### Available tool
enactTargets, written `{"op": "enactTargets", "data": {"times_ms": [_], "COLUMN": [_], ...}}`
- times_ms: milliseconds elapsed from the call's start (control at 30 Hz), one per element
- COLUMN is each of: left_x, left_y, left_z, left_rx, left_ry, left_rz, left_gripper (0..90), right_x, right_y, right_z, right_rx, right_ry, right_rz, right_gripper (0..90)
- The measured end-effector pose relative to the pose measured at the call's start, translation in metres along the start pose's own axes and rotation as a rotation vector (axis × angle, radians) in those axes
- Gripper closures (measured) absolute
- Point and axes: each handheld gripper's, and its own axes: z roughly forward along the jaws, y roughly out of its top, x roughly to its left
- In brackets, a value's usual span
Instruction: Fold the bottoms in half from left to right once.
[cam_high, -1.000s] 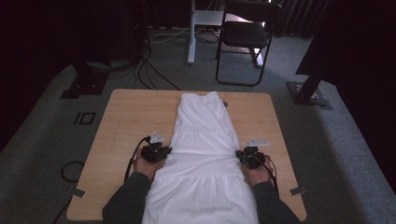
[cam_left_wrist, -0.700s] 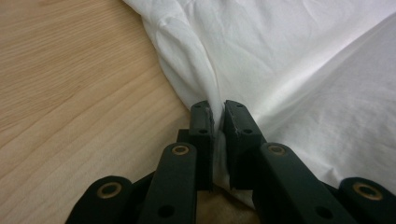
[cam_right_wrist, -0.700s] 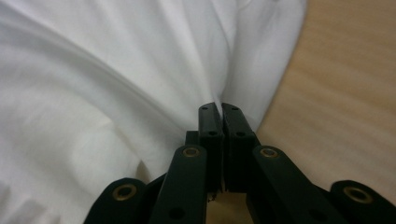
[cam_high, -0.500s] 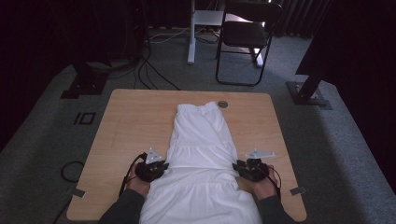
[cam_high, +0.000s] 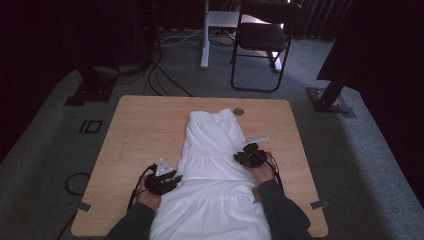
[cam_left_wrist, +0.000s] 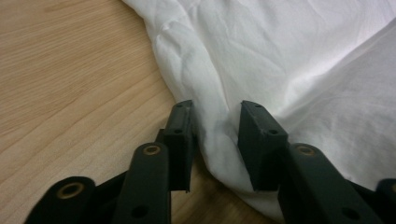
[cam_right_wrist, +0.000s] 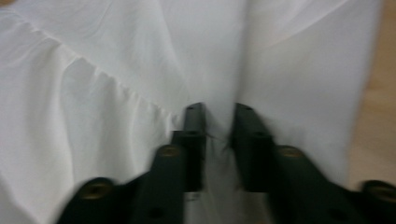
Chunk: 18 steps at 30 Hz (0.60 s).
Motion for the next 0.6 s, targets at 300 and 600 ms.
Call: {"op": "enactTargets", "data": {"times_ms": [300, 600], "left_x": [-0.009, 0.004], "left_y": [0.003, 0.008], "left_z": [0.003, -0.006], "left_rx": [0.000, -0.059], "left_ry": [-0.013, -0.038], "left_rz": [0.022, -0.028], "left_gripper": [65.0, 47.1], "right_x": [-0.002, -0.027], "right_y": [0.006, -0.023], "right_z": [-0.035, -0.010], "right_rx": [-0.112, -0.018], "right_ry": [-0.239, -0.279], "right_rz": [-0.061, 0.075], "right_gripper": [86.0, 83.0]}}
